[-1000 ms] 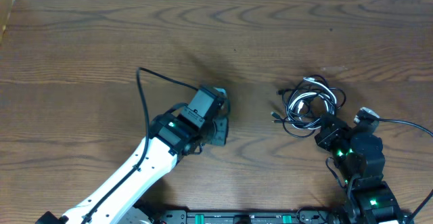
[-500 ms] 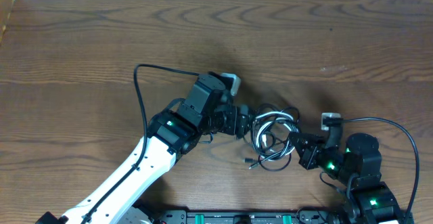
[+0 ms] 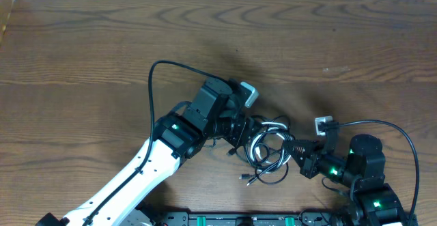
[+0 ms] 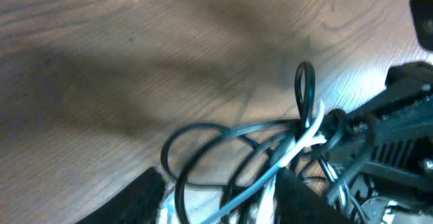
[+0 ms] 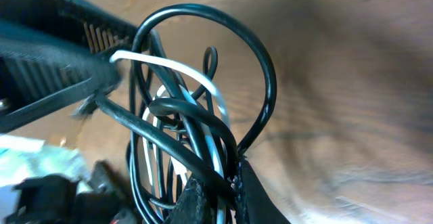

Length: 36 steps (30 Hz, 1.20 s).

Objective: Untangle cables

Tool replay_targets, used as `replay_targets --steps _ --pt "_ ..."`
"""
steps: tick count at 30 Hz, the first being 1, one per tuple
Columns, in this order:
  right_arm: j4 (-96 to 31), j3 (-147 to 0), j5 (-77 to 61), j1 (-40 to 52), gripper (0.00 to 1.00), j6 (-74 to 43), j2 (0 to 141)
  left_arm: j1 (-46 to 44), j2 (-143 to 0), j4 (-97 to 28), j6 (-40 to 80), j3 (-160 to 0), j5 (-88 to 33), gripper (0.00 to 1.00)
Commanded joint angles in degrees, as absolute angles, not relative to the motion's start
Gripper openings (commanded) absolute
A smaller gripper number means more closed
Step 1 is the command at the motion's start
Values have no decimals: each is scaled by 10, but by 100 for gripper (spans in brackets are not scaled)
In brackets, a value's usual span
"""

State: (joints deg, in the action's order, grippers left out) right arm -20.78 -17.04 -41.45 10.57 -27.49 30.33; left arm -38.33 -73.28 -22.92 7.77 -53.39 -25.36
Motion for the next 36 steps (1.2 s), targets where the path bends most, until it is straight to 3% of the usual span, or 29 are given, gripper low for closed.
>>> replay_targets --steps 1,4,5,13,17,27,30,31,34,35,36 --pt "-204 -180 -504 104 1 -305 300 -383 -729 -230 45 -538 -244 40" --pt "-204 -180 -519 105 1 -317 300 -383 -729 -230 45 -538 -232 11" --pt "-204 -180 -523 105 1 -317 300 -383 -729 -230 45 -538 -216 8" --pt "-210 -180 -537 104 1 -317 300 -380 -724 -208 100 -538 103 7" --pt "-217 -180 -532 104 1 -316 300 -369 -705 -187 138 -538 207 8" --pt "-221 -180 -488 104 1 -317 300 -344 -644 -146 226 -538 229 8" --pt "-221 -180 -466 104 1 -317 300 -344 -639 -147 239 -538 171 8" --pt "-220 -180 -460 104 1 -317 300 -344 -639 -147 239 -538 136 16" --pt "-221 -180 -441 104 1 -335 300 -344 -643 -150 236 -538 38 80" --pt "-221 -180 -437 104 1 -340 300 -344 -644 -154 236 -538 24 93" --pt "-221 -180 -433 104 1 -343 300 -344 -645 -161 236 -538 24 98"
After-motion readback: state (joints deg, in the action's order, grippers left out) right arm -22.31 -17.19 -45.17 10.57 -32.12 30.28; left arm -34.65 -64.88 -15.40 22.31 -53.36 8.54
